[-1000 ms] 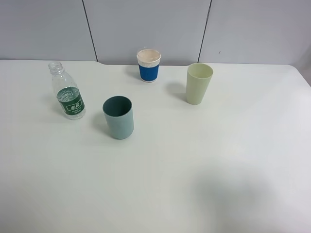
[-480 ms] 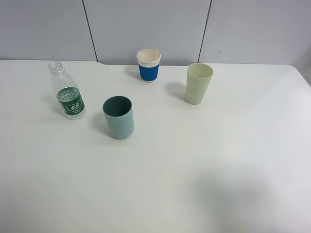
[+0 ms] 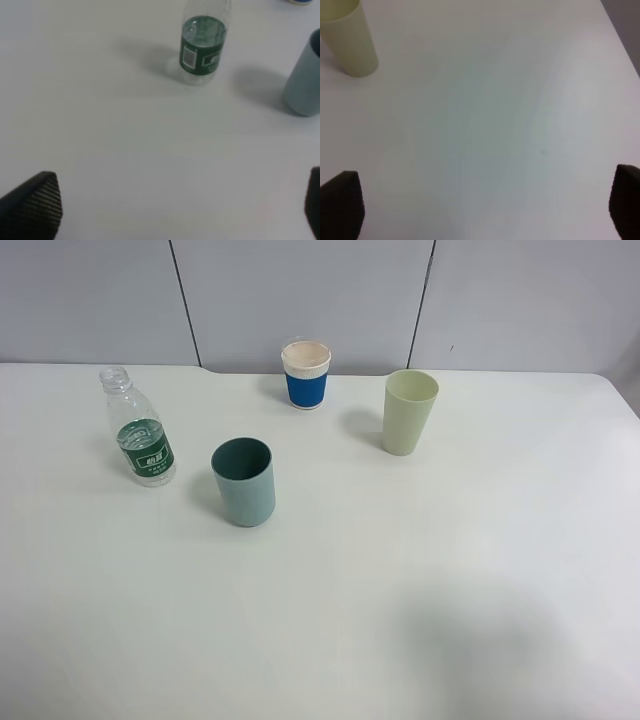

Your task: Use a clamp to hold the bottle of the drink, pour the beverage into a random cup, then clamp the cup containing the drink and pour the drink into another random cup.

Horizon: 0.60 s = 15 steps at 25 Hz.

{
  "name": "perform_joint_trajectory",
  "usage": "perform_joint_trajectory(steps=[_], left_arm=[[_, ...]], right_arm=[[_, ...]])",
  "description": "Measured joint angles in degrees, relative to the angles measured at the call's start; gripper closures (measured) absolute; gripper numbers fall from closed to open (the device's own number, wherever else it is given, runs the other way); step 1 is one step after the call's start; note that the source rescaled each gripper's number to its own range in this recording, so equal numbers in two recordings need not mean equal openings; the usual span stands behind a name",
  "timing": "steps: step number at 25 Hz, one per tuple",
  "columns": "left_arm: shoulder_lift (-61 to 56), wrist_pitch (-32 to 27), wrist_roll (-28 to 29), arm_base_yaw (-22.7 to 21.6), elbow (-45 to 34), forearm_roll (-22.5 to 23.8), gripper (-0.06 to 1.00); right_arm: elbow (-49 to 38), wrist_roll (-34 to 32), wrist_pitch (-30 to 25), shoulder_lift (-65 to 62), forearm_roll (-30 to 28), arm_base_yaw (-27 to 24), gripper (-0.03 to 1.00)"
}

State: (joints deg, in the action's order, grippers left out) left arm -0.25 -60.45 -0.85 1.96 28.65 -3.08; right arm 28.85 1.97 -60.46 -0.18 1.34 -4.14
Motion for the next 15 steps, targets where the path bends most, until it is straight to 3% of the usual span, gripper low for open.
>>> perform_joint_trajectory(steps=[15], left_arm=[[0.0,0.0,0.0,0.0,0.0,0.0,-0.02]], right_arm=[[0.0,0.0,0.0,0.0,0.0,0.0,-0.02]])
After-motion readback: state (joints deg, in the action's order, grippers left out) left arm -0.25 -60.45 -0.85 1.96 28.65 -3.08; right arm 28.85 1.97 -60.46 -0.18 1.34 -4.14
